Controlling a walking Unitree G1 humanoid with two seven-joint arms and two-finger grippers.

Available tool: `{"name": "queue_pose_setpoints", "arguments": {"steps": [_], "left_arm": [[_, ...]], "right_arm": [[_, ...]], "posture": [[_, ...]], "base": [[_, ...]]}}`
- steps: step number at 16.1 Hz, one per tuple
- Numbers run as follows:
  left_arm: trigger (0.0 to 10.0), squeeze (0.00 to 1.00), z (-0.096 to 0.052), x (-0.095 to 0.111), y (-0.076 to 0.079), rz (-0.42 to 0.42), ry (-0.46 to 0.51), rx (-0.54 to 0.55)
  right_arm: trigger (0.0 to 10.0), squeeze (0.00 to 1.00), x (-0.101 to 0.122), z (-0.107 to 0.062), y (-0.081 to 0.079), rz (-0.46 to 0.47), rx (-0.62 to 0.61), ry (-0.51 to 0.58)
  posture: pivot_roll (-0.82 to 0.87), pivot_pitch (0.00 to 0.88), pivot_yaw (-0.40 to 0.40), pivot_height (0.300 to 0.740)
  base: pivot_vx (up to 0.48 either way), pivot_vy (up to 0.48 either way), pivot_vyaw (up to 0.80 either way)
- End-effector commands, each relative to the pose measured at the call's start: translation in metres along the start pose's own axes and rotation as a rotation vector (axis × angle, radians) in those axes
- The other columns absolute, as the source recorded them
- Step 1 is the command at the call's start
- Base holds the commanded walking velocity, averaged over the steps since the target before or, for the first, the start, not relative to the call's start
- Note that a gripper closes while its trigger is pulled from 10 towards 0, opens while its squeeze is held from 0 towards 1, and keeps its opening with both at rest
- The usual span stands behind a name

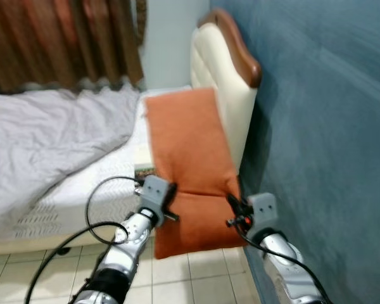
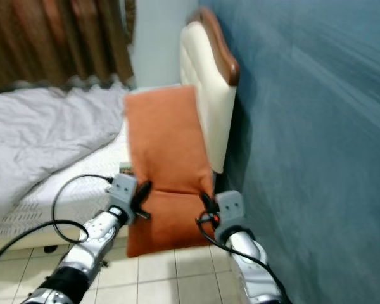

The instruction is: Clean up the room

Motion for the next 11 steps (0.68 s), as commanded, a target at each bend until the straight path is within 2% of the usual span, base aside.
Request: {"name": "queue_pose_setpoints", "arguments": {"steps": [1,4,11], "left_arm": [[10.0,0.00,-0.0069,0.0038,-0.0442,-0.016,0.019,0.168],[10.0,0.00,-0.0069,0.0040,-0.0420,-0.017,0.022,0.166],[10.0,0.00,-0.0076,0.0024,-0.0440,-0.011,0.014,0.166]], "right_arm": [[10.0,0.00,0.0075,-0.0128,0.0443,-0.009,-0.139,0.024],[10.0,0.00,0.0069,-0.0109,0.0403,-0.026,-0.121,0.018],[10.0,0.00,0.0064,-0.0124,0.0421,-0.016,-0.138,0.022]], "posture": [[-0.08,0.000,0.012,0.740],[-0.08,0.000,0.009,0.740],[-0.08,0.000,0.013,0.740]], "base": [[0.469,0.000,0.00],[0.469,0.000,0.67],[0.469,0.000,0.00]]}}
Point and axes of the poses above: a point about 5 cm out from each wrist's last joint towards the gripper, its own z axis pointing out of the wrist towards the gripper, its own x axis along the axis of the wrist's last joint, y = z × x, the point moved 6 cm from there along z, pointing out of the wrist towards the gripper, and after that the axes turned 7 degrees about z, right-handed, at the moved point
